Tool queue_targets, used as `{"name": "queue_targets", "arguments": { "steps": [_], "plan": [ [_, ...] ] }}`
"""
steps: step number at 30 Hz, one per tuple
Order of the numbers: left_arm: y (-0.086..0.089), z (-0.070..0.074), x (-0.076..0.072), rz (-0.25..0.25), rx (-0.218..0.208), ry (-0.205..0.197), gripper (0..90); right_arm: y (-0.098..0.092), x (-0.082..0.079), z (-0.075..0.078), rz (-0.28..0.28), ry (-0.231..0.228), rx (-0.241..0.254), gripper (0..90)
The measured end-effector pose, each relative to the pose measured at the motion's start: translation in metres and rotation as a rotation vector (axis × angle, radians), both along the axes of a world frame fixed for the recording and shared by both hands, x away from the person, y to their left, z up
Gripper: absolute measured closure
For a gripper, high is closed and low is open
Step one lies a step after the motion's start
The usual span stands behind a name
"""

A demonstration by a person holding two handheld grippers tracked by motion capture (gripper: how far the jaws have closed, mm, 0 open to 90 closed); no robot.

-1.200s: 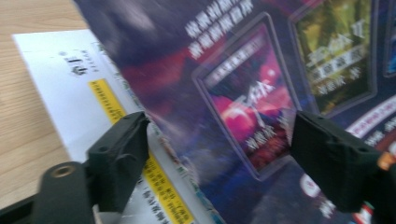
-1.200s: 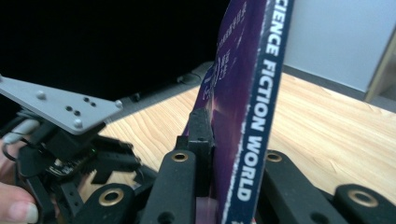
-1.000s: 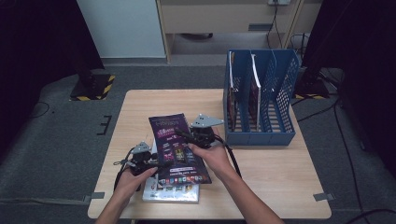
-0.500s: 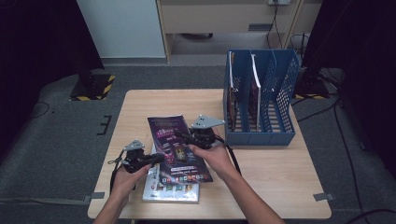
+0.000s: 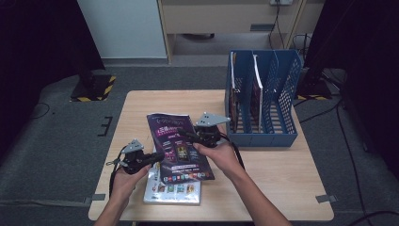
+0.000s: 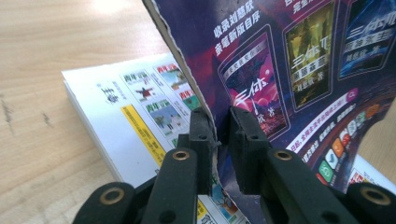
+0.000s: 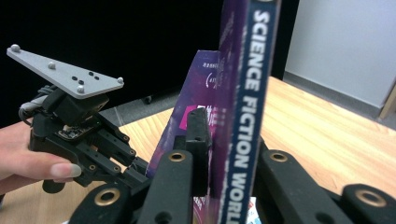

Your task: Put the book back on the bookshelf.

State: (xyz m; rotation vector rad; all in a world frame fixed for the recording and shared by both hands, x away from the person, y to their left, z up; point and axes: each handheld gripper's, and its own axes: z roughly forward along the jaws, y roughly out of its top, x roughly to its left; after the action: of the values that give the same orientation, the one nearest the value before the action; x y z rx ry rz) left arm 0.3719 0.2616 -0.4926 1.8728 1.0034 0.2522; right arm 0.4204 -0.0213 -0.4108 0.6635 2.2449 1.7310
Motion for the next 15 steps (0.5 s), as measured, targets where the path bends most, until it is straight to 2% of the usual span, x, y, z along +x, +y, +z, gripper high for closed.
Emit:
{"name": "queue_targets", "arguments": {
  "steps": [6, 9, 15],
  "plan": [
    [0.003, 0.004, -0.002, 0.009, -0.016, -0.032, 80.0, -0.001, 0.0, 0.005, 0.006, -0.017, 0.001, 81.5],
    [0.004, 0.007, -0.001, 0.003, -0.034, -0.069, 80.5, -0.002, -0.001, 0.008, 0.011, -0.029, -0.001, 81.1],
    [0.006, 0.012, -0.003, 0.008, -0.034, -0.104, 81.0, -0.001, -0.001, 0.017, 0.03, -0.043, -0.017, 78.5]
  ]
}}
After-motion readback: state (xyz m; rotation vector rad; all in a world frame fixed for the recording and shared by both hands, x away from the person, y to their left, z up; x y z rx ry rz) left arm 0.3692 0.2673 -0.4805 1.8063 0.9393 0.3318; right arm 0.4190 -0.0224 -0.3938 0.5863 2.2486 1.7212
